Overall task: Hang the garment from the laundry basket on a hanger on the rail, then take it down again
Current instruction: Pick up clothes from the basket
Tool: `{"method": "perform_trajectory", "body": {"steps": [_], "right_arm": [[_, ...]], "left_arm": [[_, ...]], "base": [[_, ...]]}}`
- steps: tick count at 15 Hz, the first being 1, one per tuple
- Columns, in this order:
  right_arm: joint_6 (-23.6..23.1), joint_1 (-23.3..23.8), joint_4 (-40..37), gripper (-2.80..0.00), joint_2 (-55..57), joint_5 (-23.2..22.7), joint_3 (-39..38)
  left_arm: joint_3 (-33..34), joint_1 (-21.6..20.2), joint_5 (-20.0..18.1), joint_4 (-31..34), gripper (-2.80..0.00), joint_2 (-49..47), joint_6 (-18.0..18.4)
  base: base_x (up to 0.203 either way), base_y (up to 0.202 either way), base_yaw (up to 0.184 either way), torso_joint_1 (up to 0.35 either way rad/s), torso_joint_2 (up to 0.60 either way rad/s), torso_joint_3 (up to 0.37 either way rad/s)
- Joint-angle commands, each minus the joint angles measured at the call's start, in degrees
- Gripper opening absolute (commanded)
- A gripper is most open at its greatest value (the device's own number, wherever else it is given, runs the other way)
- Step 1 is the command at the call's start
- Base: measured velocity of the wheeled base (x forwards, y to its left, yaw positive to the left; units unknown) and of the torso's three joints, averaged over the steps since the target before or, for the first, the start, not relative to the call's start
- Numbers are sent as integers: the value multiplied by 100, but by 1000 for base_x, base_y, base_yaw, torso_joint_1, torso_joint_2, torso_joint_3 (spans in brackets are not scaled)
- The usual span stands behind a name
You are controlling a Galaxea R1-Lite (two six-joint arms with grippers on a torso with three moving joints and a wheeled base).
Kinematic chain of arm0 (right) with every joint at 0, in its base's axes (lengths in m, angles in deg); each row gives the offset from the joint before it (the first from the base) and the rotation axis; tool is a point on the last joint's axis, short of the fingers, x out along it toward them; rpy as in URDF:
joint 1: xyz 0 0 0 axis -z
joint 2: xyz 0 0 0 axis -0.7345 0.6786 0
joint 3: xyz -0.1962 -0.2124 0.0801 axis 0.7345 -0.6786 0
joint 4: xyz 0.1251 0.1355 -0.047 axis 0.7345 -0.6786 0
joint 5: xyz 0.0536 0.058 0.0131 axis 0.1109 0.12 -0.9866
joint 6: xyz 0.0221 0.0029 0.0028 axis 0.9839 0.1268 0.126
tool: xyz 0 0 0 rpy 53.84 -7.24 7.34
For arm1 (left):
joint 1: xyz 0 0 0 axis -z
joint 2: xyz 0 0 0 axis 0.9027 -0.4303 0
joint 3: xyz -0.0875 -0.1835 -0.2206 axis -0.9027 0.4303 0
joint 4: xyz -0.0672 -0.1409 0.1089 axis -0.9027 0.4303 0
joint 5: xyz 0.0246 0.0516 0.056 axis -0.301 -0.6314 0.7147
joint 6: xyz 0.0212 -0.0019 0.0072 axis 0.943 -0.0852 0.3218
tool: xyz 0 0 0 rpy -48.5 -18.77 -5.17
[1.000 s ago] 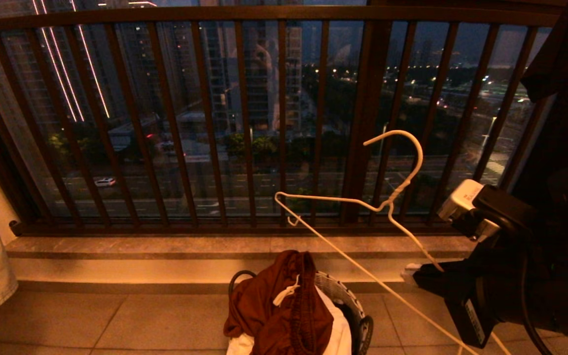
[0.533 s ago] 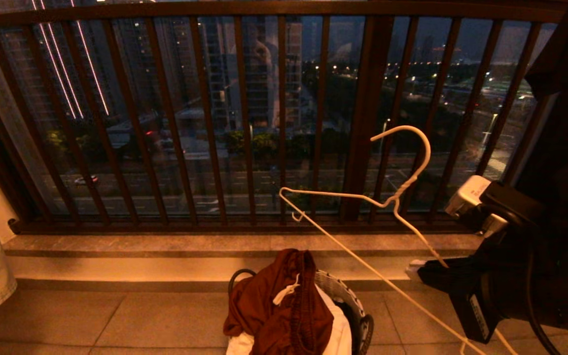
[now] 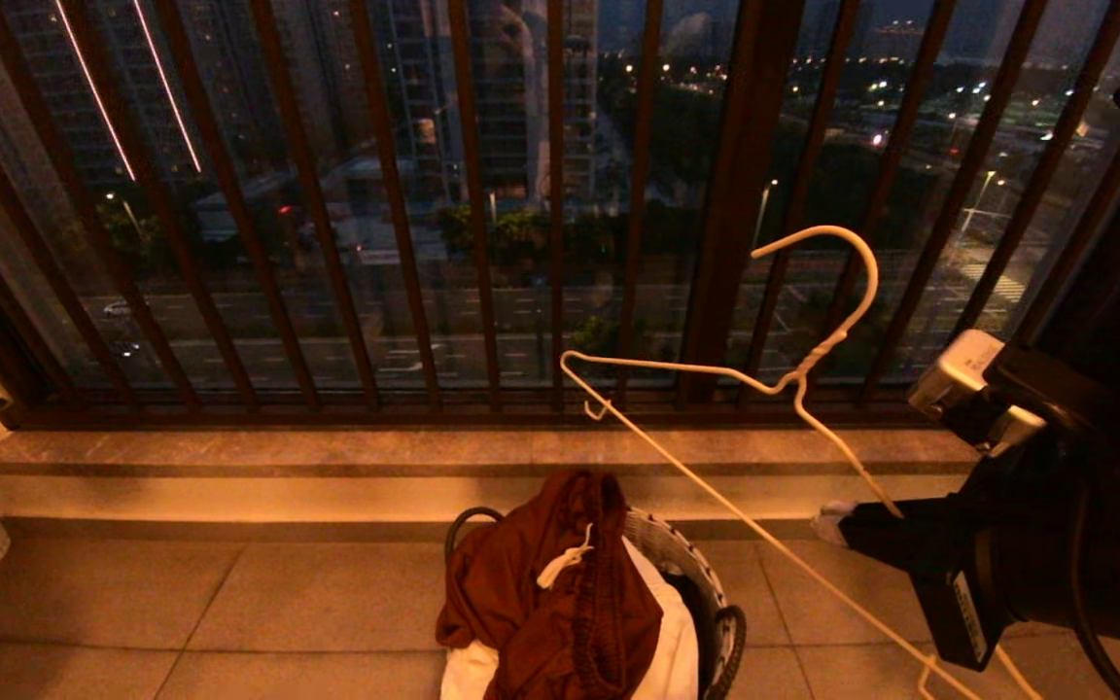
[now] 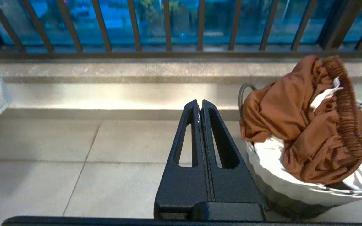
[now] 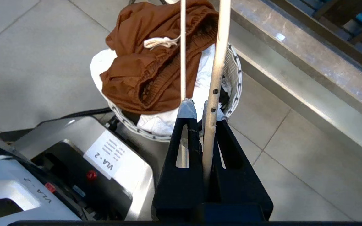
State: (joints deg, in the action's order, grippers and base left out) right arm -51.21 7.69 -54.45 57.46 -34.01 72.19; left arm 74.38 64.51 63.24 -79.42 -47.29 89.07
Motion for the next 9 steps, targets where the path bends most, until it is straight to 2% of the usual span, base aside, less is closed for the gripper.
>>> {"method": "perform_trajectory", "body": {"steps": [1, 9], "right_arm": [[-4, -1, 5, -280, -108, 5, 8], [14, 38, 227, -280, -386, 9, 43]], "left_arm": [[53, 0, 7, -3, -280, -5, -2], [53, 0, -2, -2, -280, -5, 6]], "base": [[0, 0, 0, -2, 3, -199], [0, 0, 0, 4, 2, -199]]}}
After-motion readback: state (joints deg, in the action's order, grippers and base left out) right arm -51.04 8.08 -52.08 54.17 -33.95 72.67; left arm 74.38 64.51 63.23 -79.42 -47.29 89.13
